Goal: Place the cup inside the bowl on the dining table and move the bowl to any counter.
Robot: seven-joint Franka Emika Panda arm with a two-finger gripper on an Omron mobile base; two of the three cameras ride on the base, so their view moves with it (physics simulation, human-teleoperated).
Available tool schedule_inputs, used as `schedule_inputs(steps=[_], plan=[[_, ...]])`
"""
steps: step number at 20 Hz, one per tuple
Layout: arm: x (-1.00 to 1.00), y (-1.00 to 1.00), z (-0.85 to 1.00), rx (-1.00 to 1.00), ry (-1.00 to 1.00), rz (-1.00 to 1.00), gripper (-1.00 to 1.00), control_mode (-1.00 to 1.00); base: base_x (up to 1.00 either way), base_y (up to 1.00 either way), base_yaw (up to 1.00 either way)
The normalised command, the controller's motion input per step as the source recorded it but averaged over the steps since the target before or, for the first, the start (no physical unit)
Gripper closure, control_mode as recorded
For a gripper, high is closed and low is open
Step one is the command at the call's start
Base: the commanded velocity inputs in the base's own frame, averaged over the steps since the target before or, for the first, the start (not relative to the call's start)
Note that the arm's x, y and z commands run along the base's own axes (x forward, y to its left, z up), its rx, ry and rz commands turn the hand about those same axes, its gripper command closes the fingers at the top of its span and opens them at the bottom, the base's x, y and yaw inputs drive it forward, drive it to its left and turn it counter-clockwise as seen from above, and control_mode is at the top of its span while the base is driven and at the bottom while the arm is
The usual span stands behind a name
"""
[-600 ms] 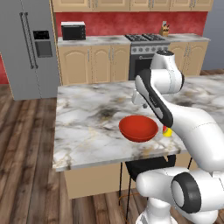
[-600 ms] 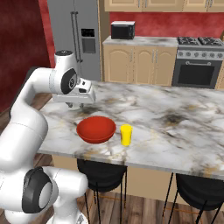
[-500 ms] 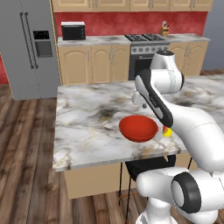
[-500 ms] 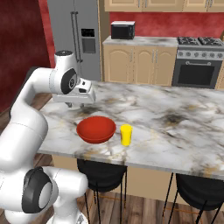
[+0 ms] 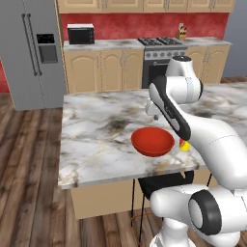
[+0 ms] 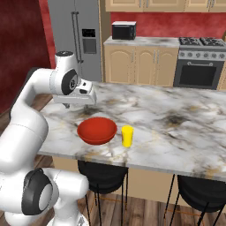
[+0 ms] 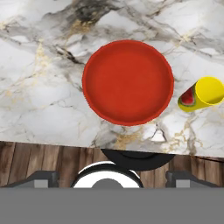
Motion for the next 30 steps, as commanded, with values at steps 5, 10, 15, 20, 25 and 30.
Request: schedule_inputs(steps=[5, 10, 15, 20, 25, 30], plan=[[0.0, 0.0, 0.0, 0.0, 0.0, 0.0, -1.0, -1.0, 0.0, 0.0, 0.0], [0.0, -0.04, -0.15, 0.0, 0.0, 0.0, -1.0, -1.0, 0.0, 0.0, 0.0], [0.0, -0.27, -0.33, -0.01, 0.0, 0.0, -1.0, -1.0, 0.0, 0.0, 0.0], [0.01, -0.31, -0.31, 0.0, 0.0, 0.0, -1.0, -1.0, 0.0, 0.0, 0.0], [0.04, -0.3, -0.22, 0.0, 0.0, 0.0, -1.0, -1.0, 0.0, 0.0, 0.0], [0.16, -0.32, -0.01, 0.0, 0.0, 0.0, -1.0, -1.0, 0.0, 0.0, 0.0]])
